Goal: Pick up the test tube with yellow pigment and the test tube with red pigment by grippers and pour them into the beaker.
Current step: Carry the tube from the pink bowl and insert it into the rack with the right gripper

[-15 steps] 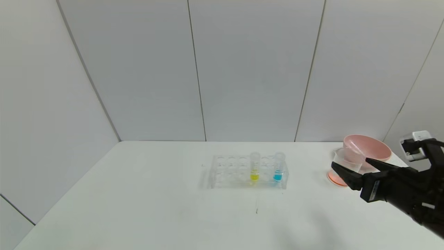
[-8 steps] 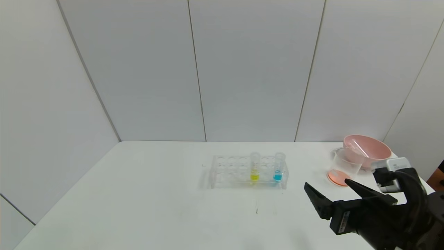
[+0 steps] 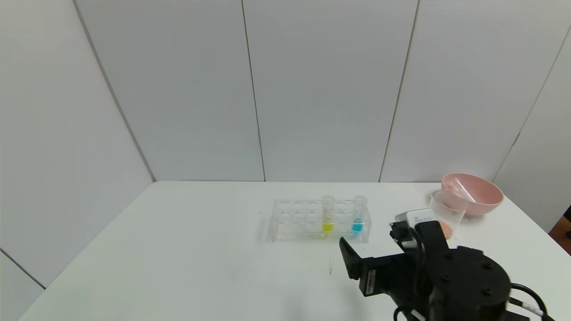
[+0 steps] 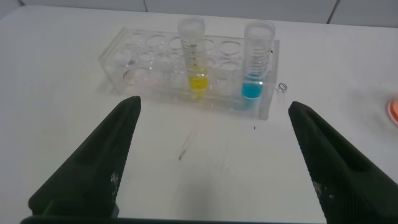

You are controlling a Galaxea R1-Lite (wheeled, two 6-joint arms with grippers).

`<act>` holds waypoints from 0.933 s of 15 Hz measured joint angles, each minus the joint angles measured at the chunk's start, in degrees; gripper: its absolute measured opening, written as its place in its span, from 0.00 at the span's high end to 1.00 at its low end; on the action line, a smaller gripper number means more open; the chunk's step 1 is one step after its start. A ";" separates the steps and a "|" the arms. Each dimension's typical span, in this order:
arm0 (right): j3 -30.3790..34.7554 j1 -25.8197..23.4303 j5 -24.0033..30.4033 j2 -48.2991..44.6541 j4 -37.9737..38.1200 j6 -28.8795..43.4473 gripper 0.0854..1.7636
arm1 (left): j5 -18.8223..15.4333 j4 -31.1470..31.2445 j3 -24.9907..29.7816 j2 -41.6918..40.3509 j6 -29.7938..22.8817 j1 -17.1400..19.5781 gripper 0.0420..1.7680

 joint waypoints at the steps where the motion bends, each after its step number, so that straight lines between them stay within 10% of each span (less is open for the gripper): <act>1: -2.88 -0.30 -0.05 2.12 0.69 -0.09 0.04 | 0.00 0.02 0.00 0.00 0.00 0.00 0.00; 14: -25.78 -6.69 4.61 19.63 9.47 -2.43 0.04 | 0.00 0.02 0.00 -0.02 0.00 0.00 0.00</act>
